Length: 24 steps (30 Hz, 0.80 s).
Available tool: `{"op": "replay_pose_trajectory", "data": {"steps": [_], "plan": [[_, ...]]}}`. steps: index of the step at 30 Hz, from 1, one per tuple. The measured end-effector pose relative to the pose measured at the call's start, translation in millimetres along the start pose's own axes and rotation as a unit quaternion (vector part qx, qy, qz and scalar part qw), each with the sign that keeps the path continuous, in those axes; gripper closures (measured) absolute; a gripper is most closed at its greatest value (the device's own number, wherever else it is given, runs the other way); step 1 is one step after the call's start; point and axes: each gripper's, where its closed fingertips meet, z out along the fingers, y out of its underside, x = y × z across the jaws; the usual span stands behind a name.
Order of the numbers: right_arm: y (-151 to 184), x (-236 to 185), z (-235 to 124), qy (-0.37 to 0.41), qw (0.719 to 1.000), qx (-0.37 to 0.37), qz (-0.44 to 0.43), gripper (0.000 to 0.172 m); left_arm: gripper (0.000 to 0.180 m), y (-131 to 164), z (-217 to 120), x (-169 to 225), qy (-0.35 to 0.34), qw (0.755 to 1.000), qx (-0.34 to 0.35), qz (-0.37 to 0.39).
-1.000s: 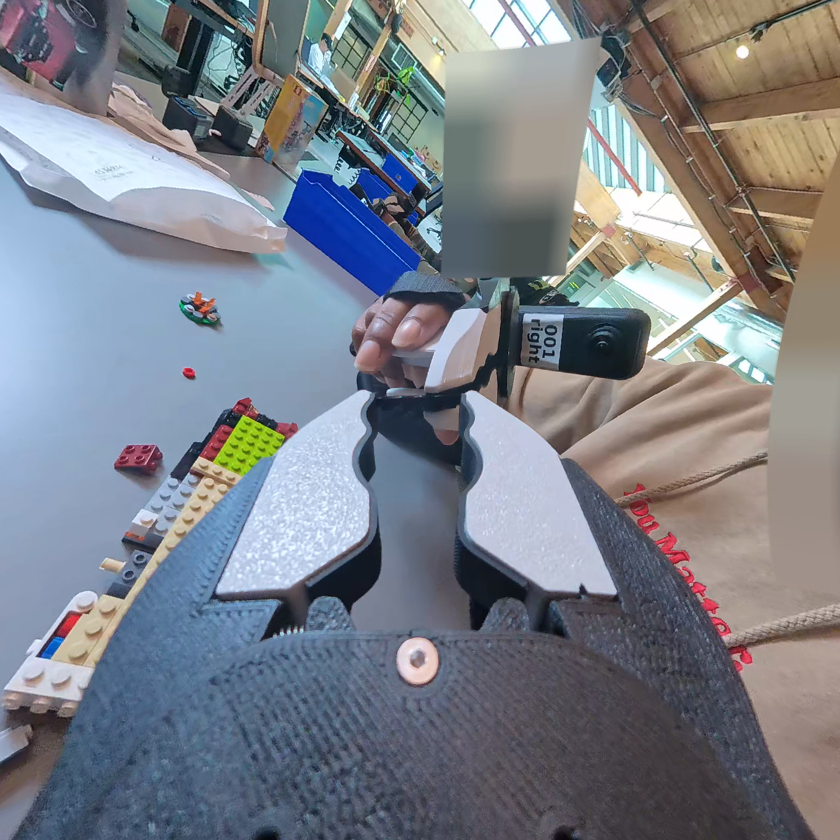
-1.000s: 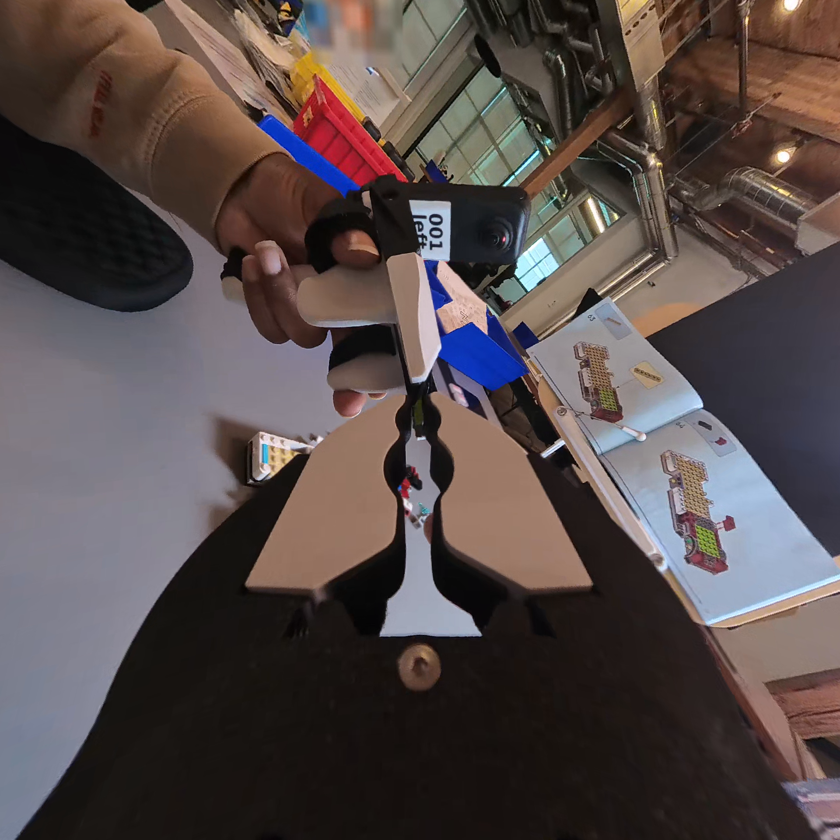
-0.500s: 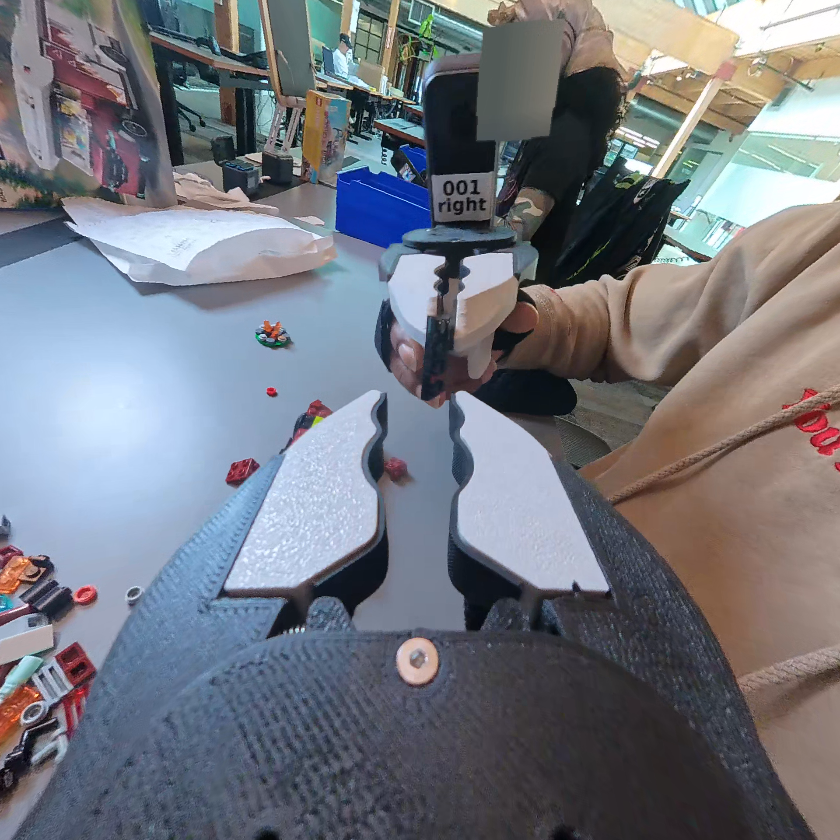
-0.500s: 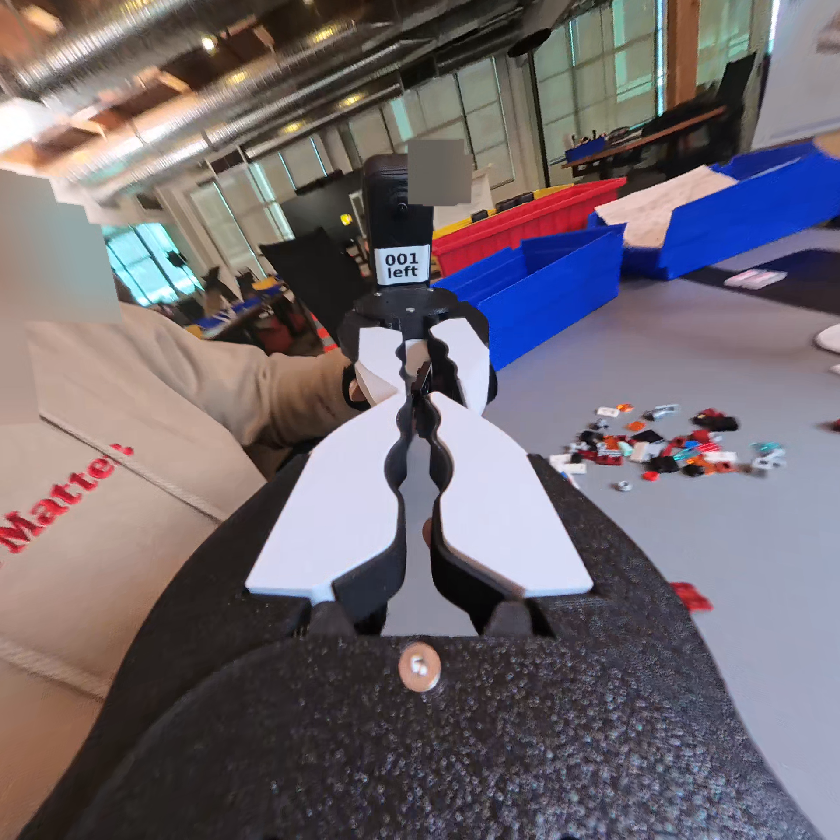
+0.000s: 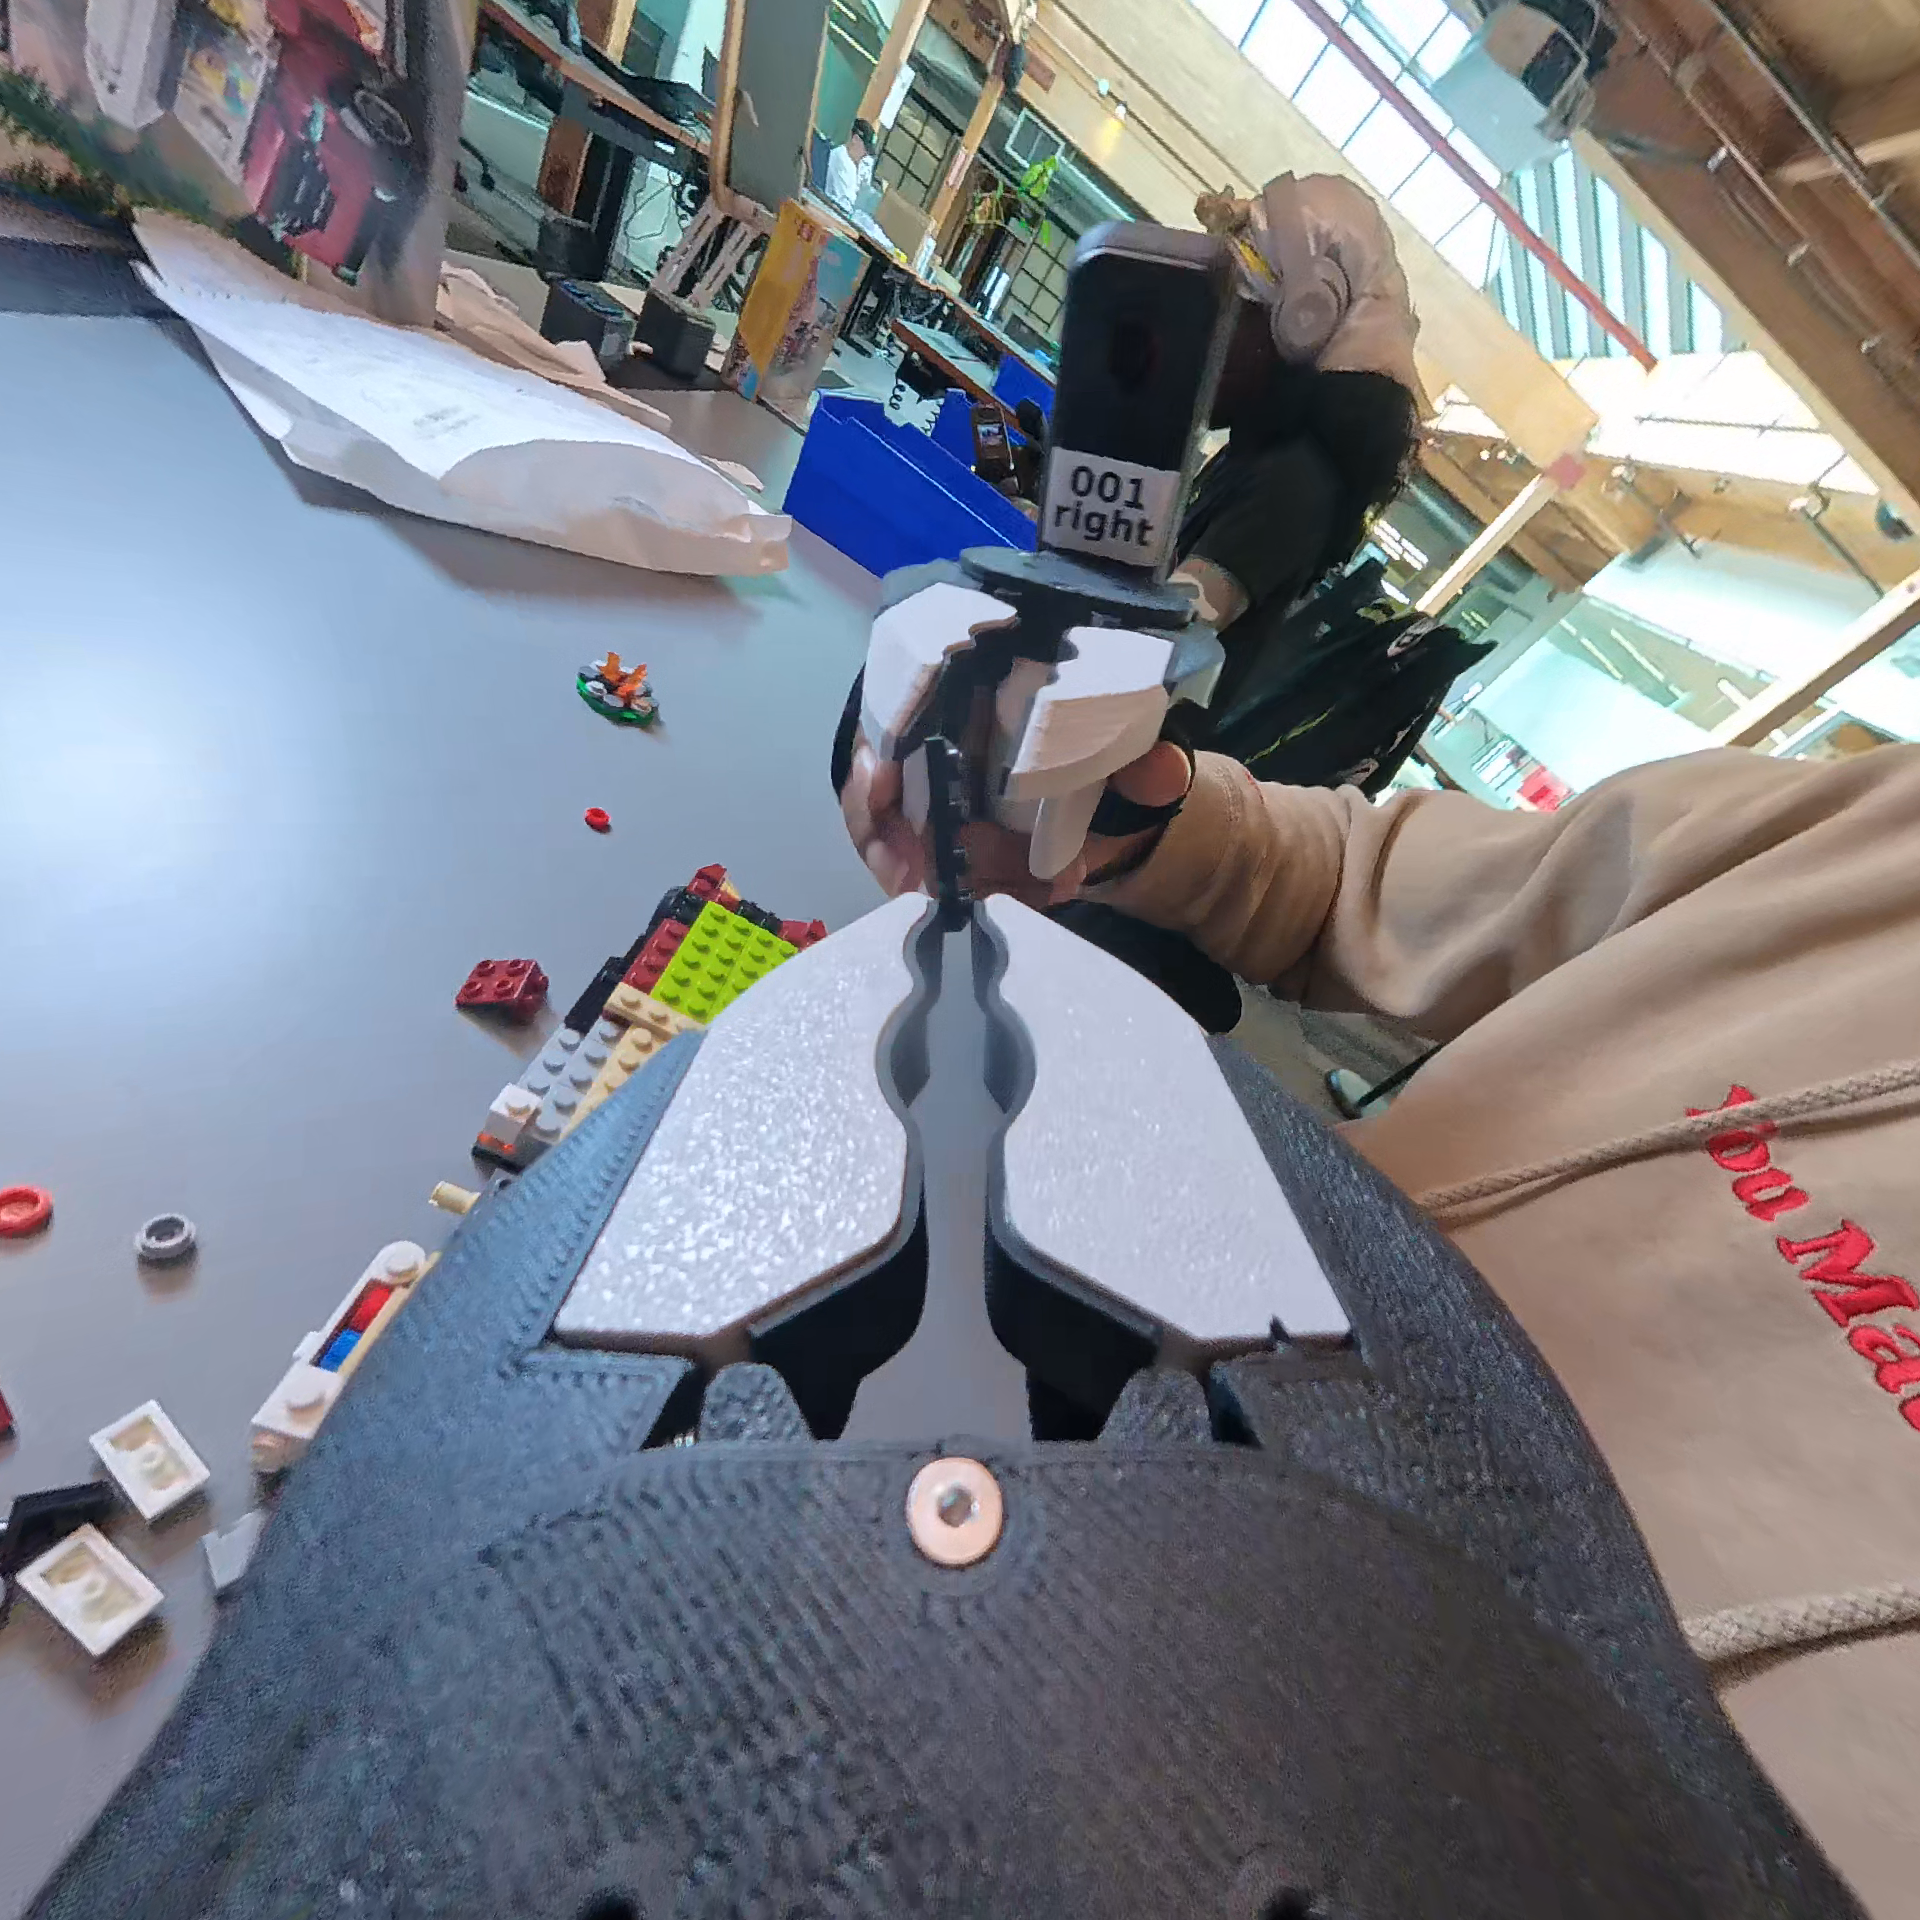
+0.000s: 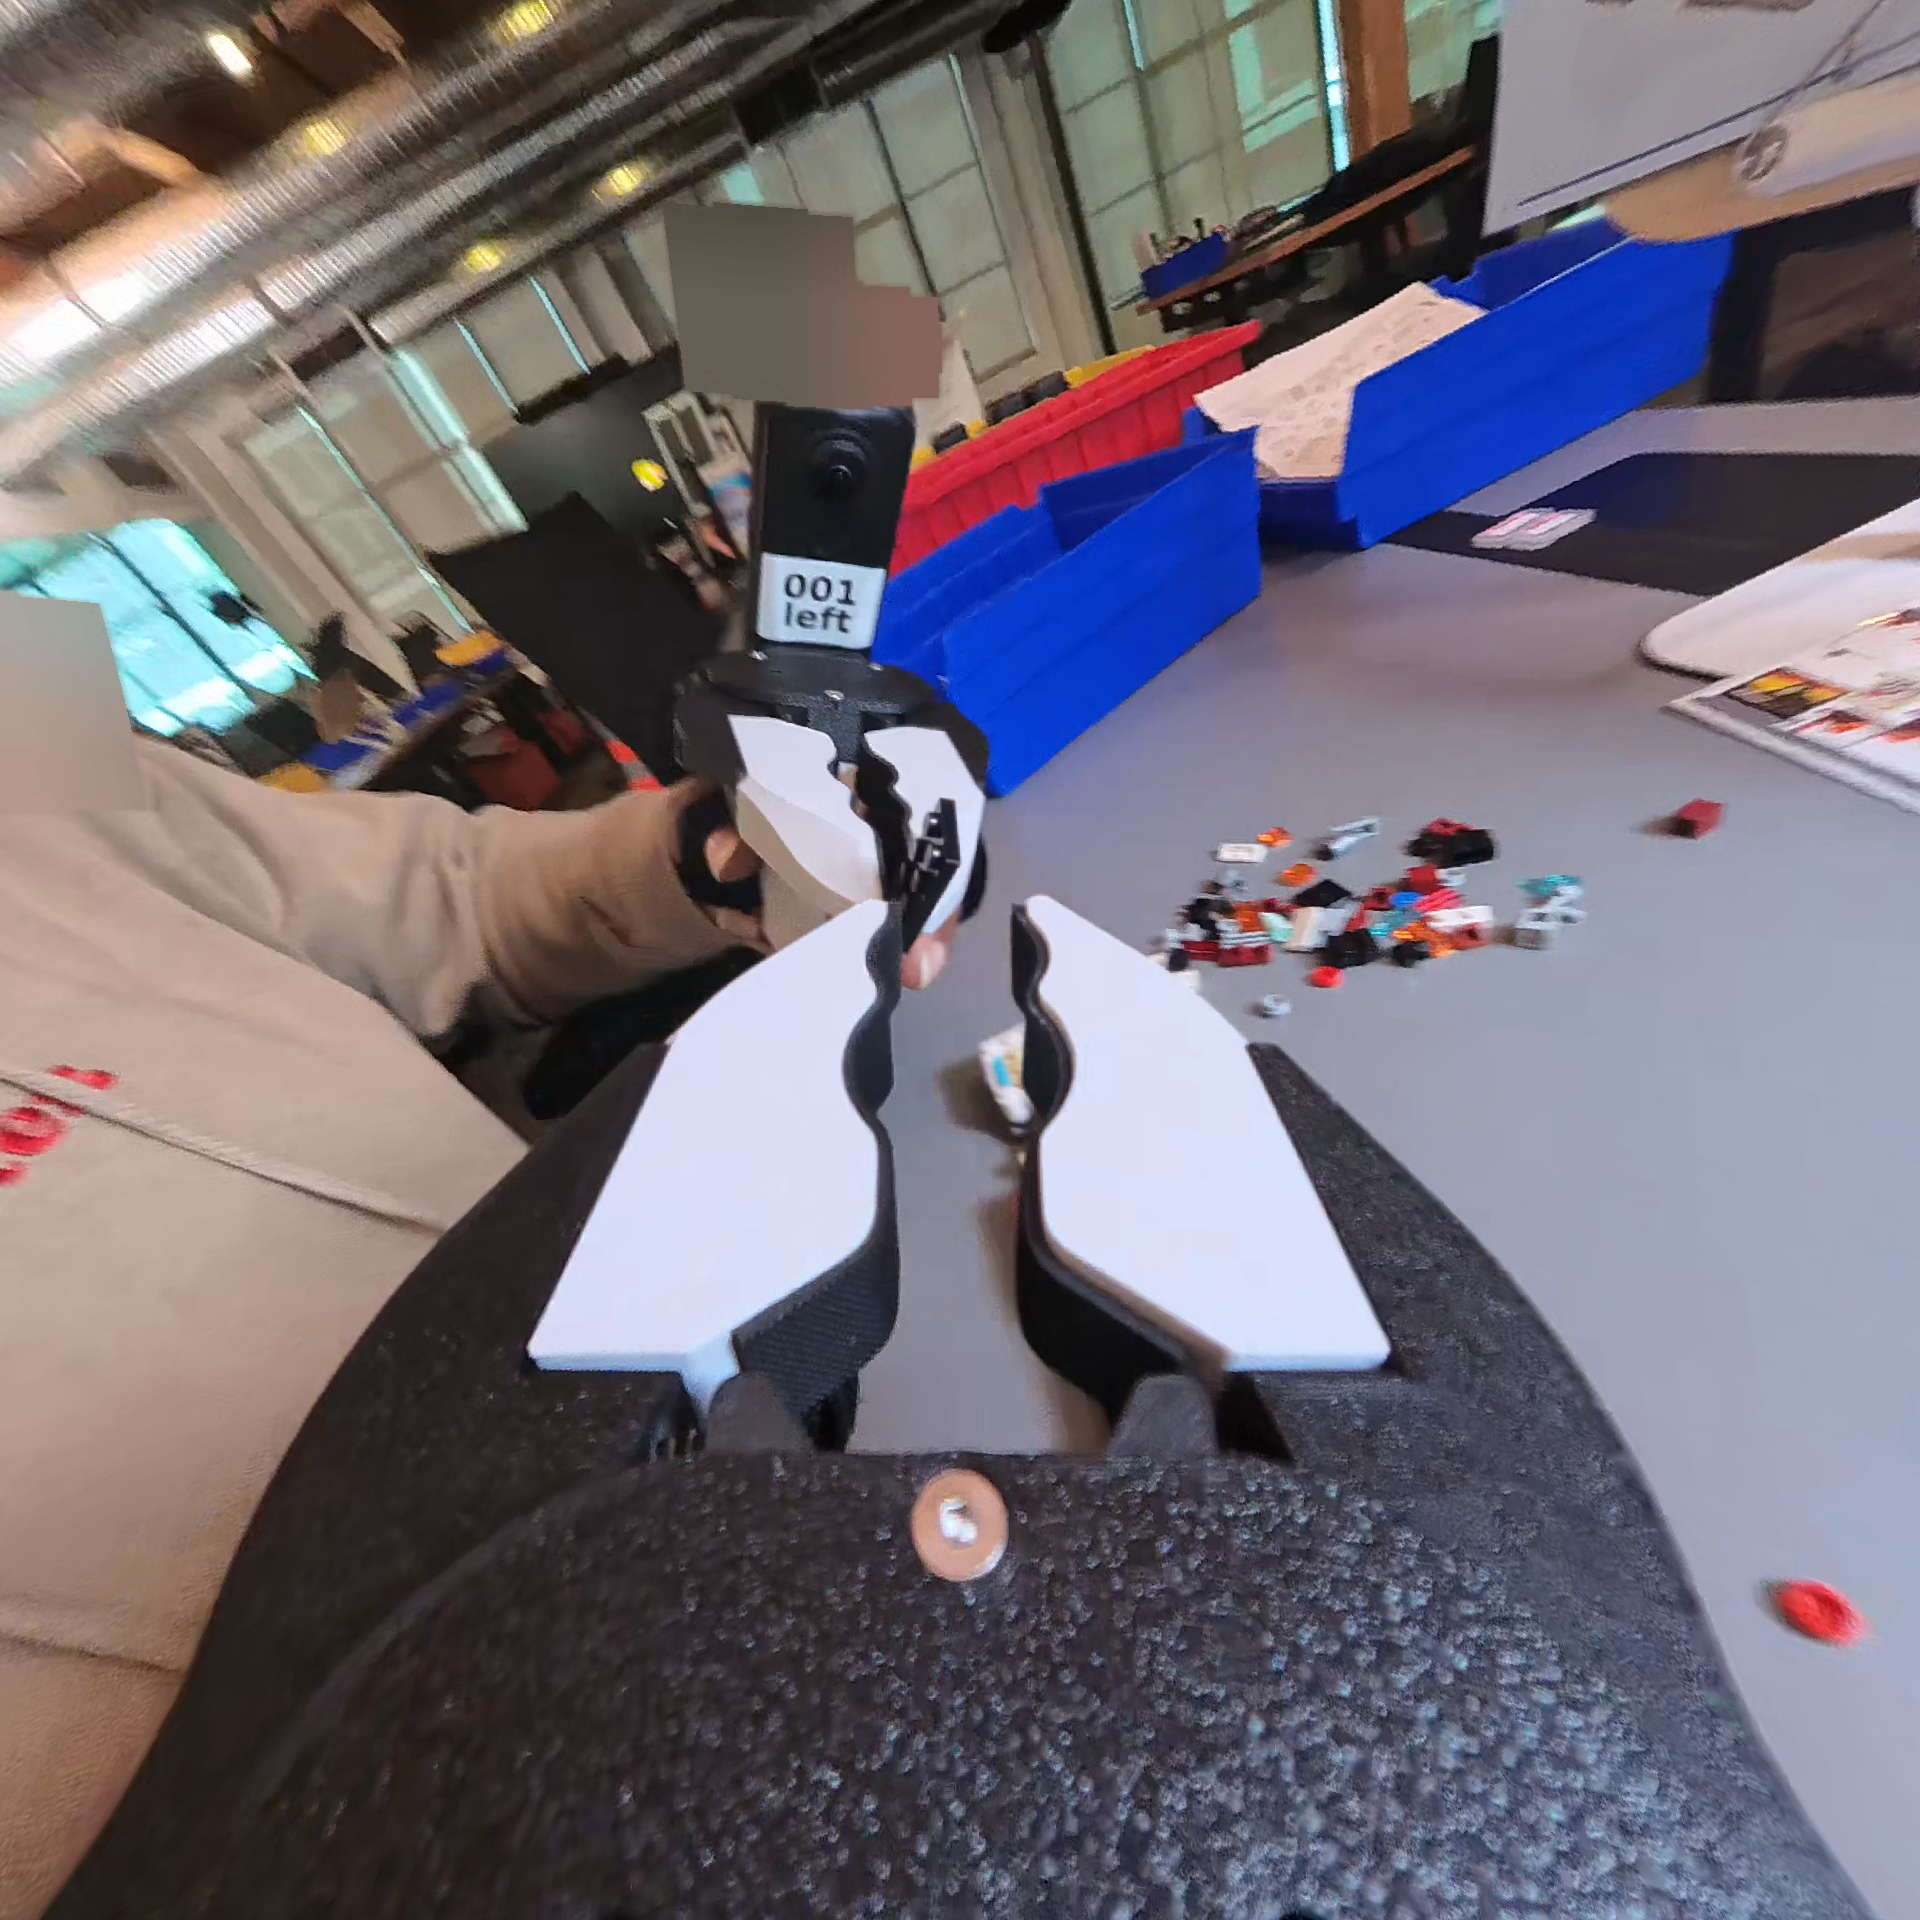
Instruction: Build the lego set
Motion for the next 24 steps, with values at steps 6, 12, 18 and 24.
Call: {"op": "replay_pose_trajectory", "data": {"steps": [6,12,18,24], "plan": [[15.4,-2.3,8.0,0.075,0.97,-0.081,-0.217,0.14,0.175,14.6,6.1,-6.2,0.0,0.999,-0.028,-0.025],[20.6,-6.0,11.5,0.049,0.979,-0.092,-0.173,0.16,0.176,28.9,13.7,-0.5,0.012,0.998,-0.053,-0.012],[20.4,-10.5,6.4,0.002,0.991,-0.094,-0.094,0.165,0.175,29.7,15.4,2.0,0.016,0.998,-0.054,0.007],[25.9,-4.9,-10.9,-0.012,0.986,-0.145,-0.084,0.165,0.152,27.8,8.2,-9.7,-0.037,0.992,-0.07,0.099]]}}
